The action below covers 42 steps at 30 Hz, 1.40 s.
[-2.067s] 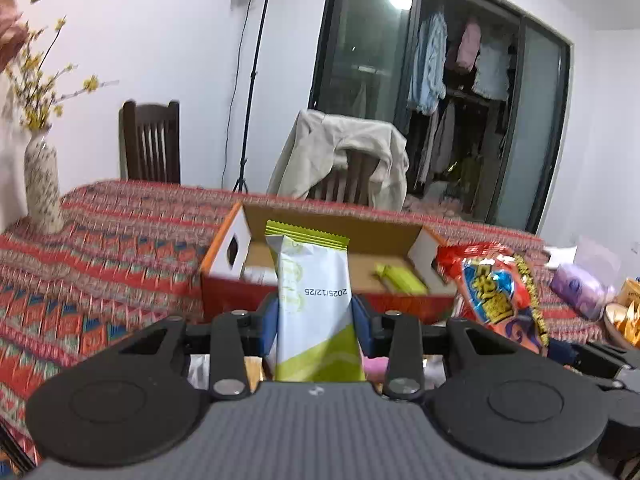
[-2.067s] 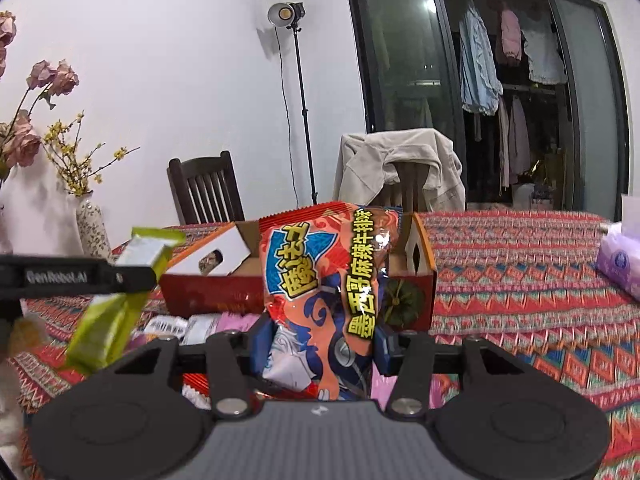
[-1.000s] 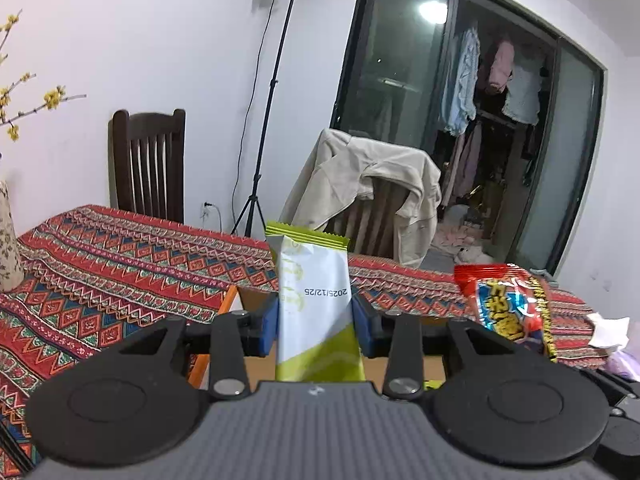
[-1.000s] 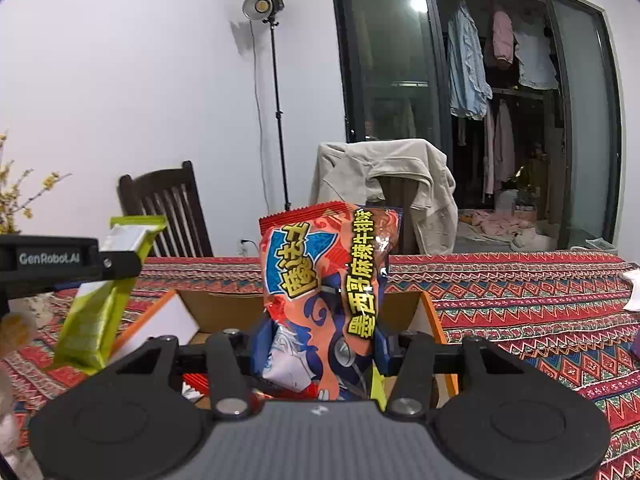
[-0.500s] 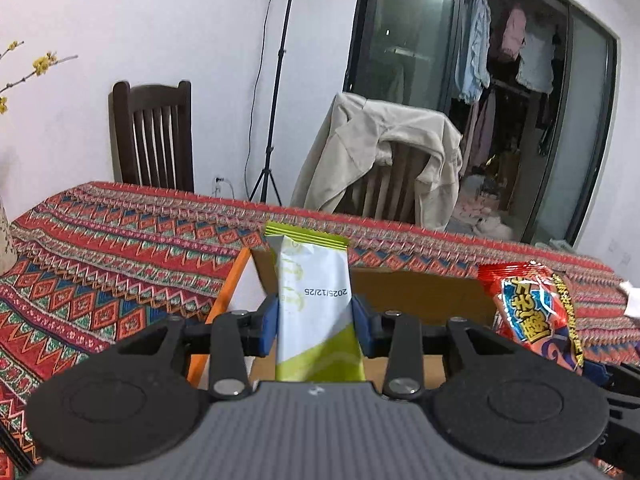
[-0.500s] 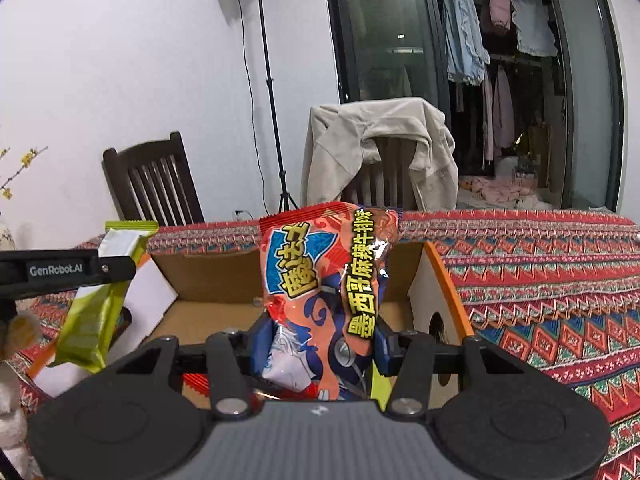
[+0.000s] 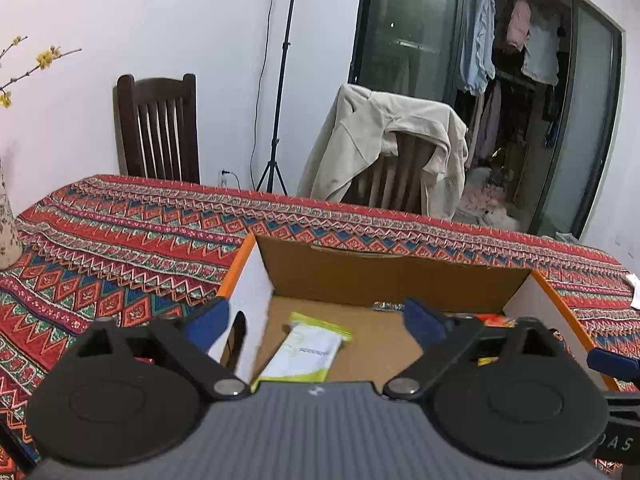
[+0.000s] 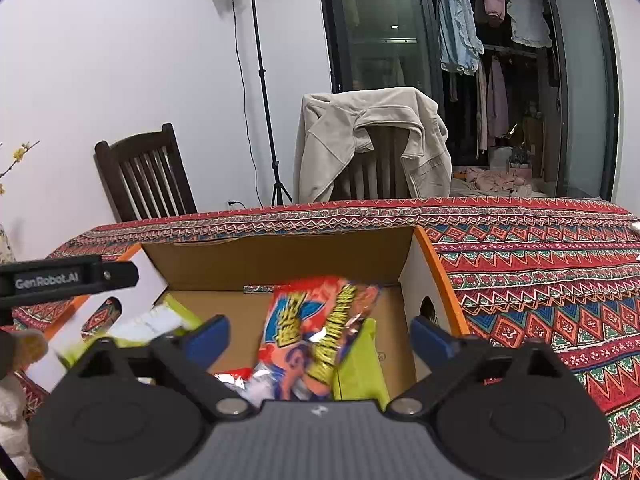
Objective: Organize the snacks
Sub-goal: 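Lift both grippers out of the box and move back to the snack pile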
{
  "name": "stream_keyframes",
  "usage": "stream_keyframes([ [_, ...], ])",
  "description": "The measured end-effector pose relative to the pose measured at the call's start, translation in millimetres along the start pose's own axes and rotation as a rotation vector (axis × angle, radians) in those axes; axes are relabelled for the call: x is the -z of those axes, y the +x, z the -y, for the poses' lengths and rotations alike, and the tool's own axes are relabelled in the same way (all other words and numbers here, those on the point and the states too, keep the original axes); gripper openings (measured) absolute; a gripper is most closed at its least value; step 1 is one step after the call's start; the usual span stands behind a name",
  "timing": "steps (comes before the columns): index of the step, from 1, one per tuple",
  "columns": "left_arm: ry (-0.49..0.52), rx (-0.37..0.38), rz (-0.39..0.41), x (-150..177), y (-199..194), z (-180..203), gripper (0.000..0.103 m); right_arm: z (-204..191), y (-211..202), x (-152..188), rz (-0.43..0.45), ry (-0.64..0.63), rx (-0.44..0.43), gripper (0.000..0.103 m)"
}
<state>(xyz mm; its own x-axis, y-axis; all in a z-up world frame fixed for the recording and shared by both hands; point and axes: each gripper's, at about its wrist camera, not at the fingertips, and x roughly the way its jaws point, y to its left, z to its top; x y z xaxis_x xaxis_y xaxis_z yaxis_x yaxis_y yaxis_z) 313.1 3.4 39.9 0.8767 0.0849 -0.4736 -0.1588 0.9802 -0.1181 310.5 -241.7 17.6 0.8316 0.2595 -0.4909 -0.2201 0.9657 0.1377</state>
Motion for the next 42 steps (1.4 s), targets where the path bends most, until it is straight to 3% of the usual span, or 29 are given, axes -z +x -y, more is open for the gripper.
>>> stream_keyframes([
  [22,-0.008,-0.015,0.013,-3,-6,3,0.103,-3,-10,-2,0.029,-0.02,0.025,0.103],
  [36,-0.017,0.0,0.097,-24,-67,7,0.103,-15,-56,-20,0.088,-0.058,0.0,0.103],
  [42,-0.006,-0.001,0.107,-20,-93,1,0.103,-17,-77,-12,0.049,-0.096,0.022,0.103],
])
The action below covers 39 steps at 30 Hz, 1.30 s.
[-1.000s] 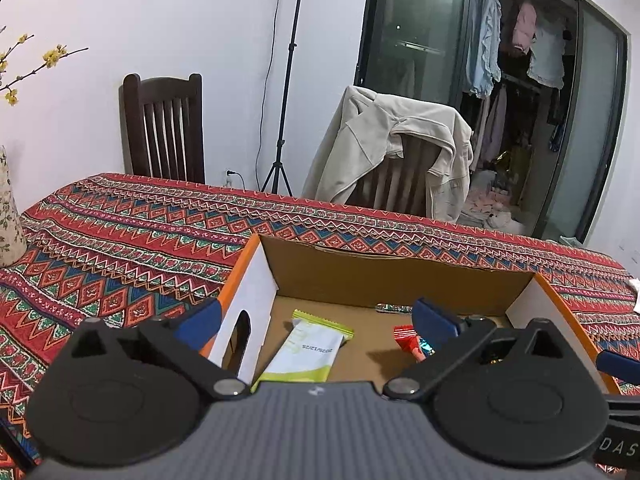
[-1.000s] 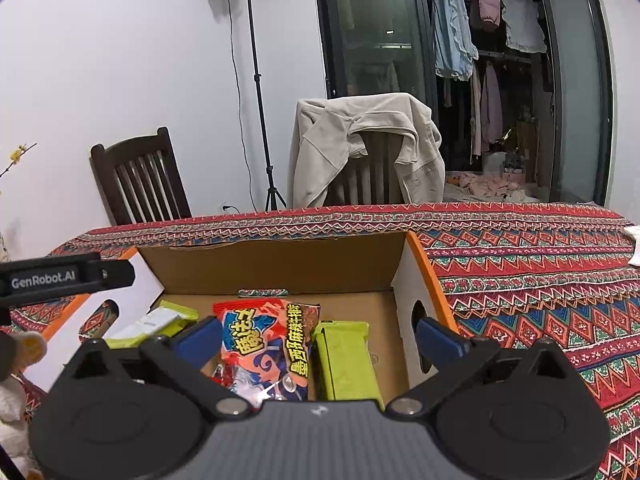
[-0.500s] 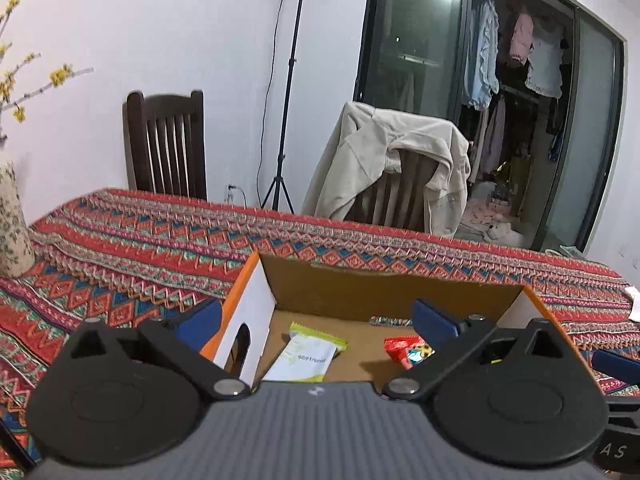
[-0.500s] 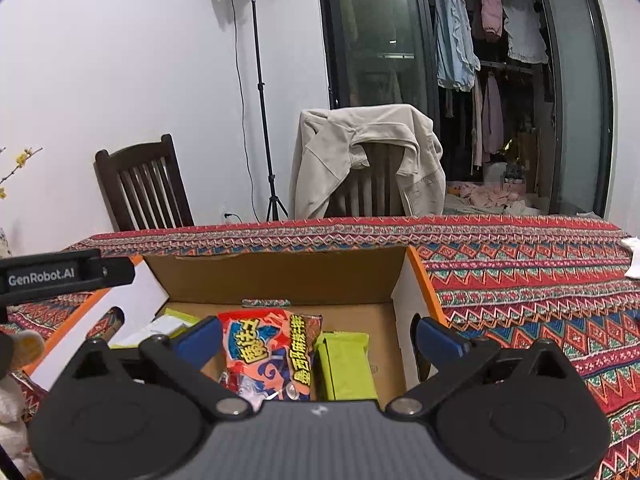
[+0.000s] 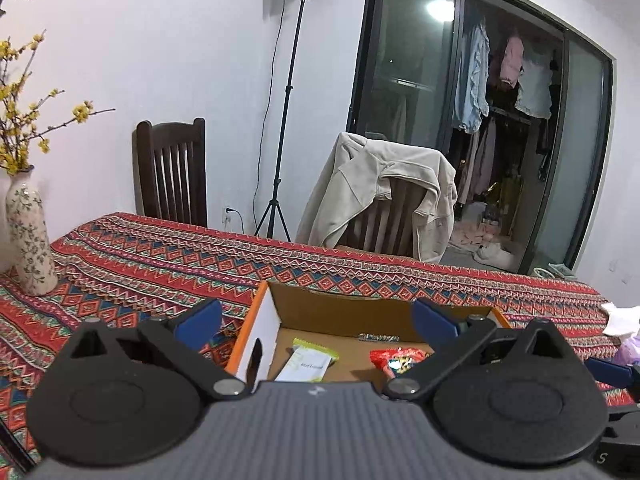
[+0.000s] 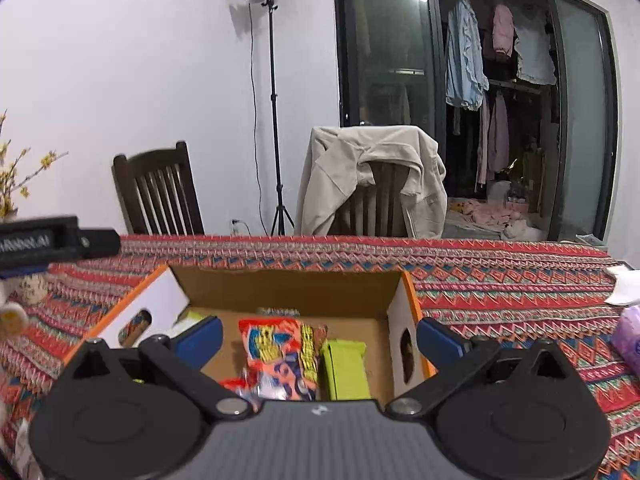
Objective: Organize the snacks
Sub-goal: 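Lift both grippers out of the box and move back to the snack pile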
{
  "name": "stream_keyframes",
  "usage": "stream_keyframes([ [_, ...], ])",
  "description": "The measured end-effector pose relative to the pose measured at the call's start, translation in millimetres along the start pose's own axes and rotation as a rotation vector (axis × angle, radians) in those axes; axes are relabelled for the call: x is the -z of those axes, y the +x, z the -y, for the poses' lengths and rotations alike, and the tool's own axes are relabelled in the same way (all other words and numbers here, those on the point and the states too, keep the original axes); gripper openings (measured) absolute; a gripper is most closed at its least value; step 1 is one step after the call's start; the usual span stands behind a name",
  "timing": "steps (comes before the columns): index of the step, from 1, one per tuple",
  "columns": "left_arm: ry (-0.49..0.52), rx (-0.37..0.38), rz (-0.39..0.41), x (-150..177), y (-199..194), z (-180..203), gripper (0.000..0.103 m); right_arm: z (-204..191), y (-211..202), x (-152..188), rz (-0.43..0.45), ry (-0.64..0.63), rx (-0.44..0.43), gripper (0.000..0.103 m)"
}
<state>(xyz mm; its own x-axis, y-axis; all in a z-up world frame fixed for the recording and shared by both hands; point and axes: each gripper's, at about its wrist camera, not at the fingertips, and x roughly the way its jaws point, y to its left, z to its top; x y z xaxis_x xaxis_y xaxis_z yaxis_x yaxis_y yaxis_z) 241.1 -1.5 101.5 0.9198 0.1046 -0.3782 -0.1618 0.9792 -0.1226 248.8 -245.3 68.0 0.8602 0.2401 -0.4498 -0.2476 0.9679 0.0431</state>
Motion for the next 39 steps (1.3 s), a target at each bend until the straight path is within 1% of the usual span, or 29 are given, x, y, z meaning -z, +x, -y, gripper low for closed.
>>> stream_keyframes([
  [6,-0.006,0.015,-0.025,14,-22,-14,0.103,2,-23,20,-0.033,-0.04,-0.006,0.103],
  [10,0.018,-0.003,-0.044,29,-34,-21,0.103,2,-34,33,-0.071,-0.044,-0.035,0.103],
  [13,0.039,-0.02,-0.062,41,-40,-27,0.103,0,-43,45,-0.089,-0.072,-0.051,0.103],
  [17,0.038,-0.025,-0.088,55,-50,-38,0.103,-2,-56,67,-0.11,-0.104,-0.023,0.103],
  [22,0.042,-0.026,-0.115,73,-60,-50,0.103,0,-68,94,-0.142,-0.13,-0.024,0.103],
  [30,0.026,-0.026,-0.155,97,-70,-68,0.103,13,-83,121,-0.172,-0.097,-0.023,0.103],
  [39,0.003,-0.024,-0.192,120,-81,-82,0.103,16,-91,138,-0.225,-0.089,-0.029,0.103],
])
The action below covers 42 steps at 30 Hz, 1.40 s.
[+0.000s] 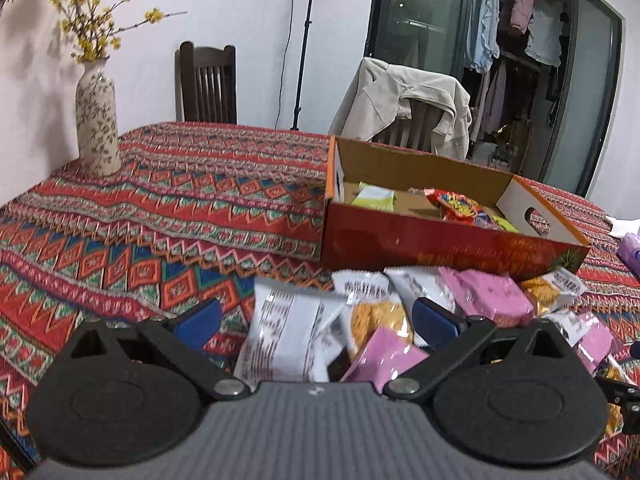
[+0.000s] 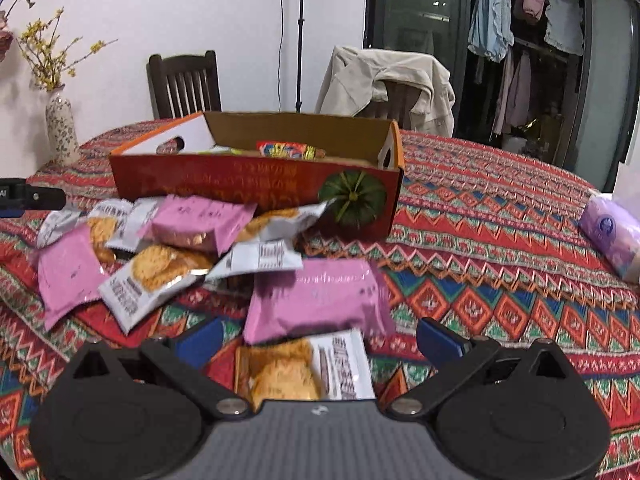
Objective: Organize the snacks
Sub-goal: 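Lift both grippers out of the box and move back to the snack pile, then grasp the white cookie packet with orange-brown biscuit using the right gripper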
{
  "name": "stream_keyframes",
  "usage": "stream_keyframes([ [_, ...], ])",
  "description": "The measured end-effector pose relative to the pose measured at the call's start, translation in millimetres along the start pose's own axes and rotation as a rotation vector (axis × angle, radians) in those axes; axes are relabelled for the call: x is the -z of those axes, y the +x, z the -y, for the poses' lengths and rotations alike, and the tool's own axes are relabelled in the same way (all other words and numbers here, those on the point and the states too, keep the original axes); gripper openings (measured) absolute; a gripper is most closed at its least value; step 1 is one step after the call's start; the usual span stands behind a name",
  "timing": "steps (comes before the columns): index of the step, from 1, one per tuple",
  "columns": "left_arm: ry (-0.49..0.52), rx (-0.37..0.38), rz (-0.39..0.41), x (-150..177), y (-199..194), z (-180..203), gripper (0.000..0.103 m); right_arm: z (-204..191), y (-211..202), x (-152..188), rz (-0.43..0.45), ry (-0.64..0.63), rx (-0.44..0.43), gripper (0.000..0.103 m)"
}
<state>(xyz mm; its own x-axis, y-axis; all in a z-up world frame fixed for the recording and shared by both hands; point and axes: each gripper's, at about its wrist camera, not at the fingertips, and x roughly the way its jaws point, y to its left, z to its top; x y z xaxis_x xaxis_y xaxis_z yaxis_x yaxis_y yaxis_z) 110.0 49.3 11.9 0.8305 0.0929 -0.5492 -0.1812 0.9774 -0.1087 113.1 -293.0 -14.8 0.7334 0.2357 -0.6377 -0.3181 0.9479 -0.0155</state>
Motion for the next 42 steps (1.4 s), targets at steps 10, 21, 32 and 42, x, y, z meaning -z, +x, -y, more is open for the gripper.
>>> stream_keyframes([
  [10,-0.031,0.006,-0.031,12,2,-8,0.103,9,14,10,-0.045,0.03,-0.029,0.103],
  [21,-0.038,0.014,-0.04,14,0,-10,0.103,9,14,10,-0.047,0.018,-0.044,0.103],
  [32,-0.062,-0.002,-0.05,14,3,-19,0.103,4,-6,16,0.01,0.022,-0.048,0.055],
  [42,-0.058,-0.006,-0.048,12,3,-18,0.103,14,-24,11,0.136,0.08,-0.013,0.051],
])
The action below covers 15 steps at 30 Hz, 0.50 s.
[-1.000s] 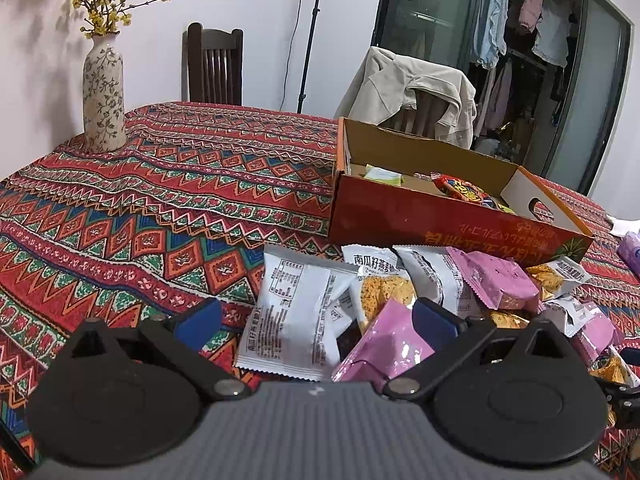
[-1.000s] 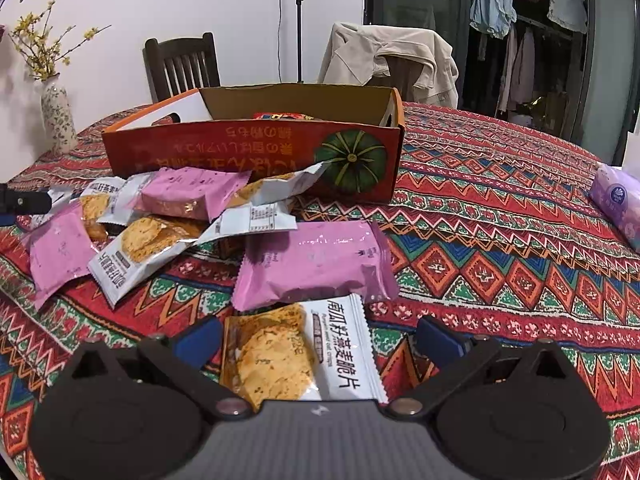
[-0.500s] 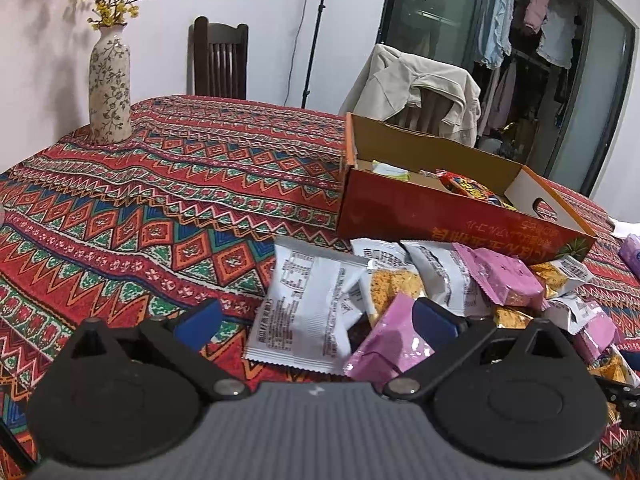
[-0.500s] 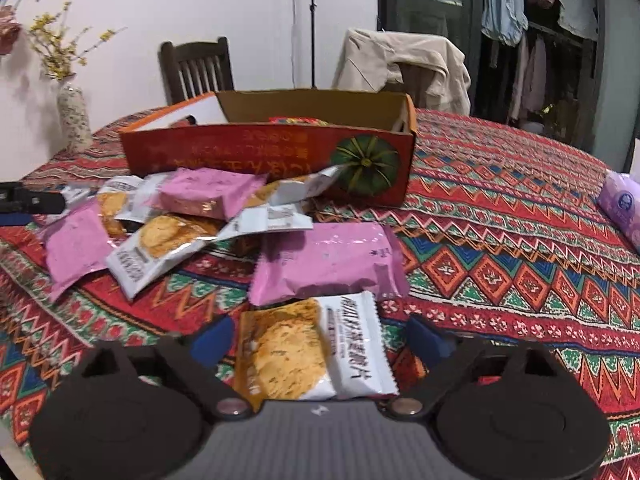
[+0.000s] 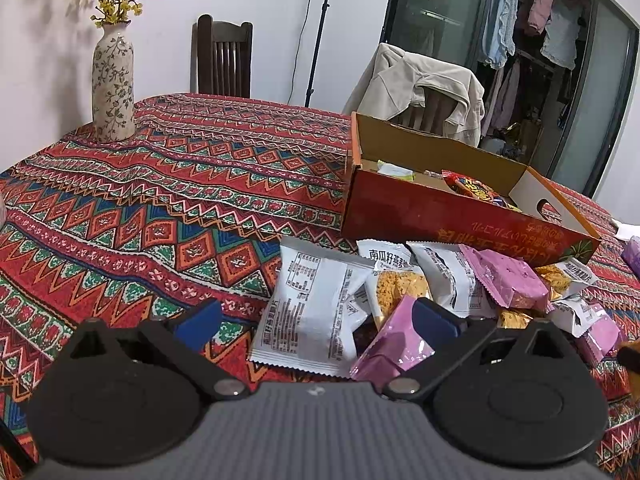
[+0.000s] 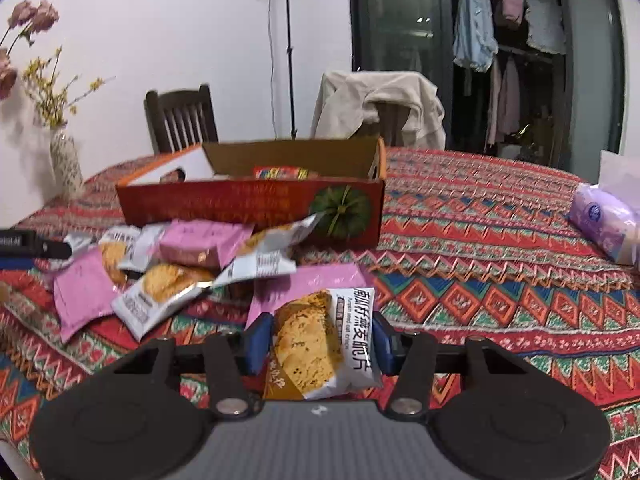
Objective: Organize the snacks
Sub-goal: 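Grasp the white cookie packet with orange-brown biscuit using the right gripper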
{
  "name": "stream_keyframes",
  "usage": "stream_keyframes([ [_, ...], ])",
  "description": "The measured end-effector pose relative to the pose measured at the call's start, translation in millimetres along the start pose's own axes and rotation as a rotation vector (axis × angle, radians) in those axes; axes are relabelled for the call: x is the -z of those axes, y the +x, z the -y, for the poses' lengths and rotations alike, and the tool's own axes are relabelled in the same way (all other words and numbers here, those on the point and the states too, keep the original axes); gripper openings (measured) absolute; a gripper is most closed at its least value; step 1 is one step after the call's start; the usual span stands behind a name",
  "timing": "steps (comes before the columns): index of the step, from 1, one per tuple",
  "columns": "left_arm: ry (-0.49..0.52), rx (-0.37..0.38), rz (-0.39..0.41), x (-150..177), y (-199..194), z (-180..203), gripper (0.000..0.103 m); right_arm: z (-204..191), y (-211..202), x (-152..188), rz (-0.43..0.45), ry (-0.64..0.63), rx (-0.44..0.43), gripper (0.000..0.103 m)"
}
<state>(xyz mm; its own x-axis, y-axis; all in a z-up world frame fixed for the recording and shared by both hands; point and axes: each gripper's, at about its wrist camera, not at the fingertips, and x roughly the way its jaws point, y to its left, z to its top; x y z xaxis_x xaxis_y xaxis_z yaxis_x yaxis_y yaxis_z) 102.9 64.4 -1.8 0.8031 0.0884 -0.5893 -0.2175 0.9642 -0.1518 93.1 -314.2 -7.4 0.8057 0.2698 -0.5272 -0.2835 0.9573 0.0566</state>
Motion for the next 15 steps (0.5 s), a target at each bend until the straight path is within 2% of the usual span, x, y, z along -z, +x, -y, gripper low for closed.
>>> stream_keyframes([
  [6,-0.002,-0.003,-0.006,1,2,0,0.103,2,0,-14,0.064,0.019,0.014,0.05],
  [15,0.011,-0.006,-0.008,1,2,5,0.103,-9,18,-42,0.137,0.036,-0.013,0.05],
])
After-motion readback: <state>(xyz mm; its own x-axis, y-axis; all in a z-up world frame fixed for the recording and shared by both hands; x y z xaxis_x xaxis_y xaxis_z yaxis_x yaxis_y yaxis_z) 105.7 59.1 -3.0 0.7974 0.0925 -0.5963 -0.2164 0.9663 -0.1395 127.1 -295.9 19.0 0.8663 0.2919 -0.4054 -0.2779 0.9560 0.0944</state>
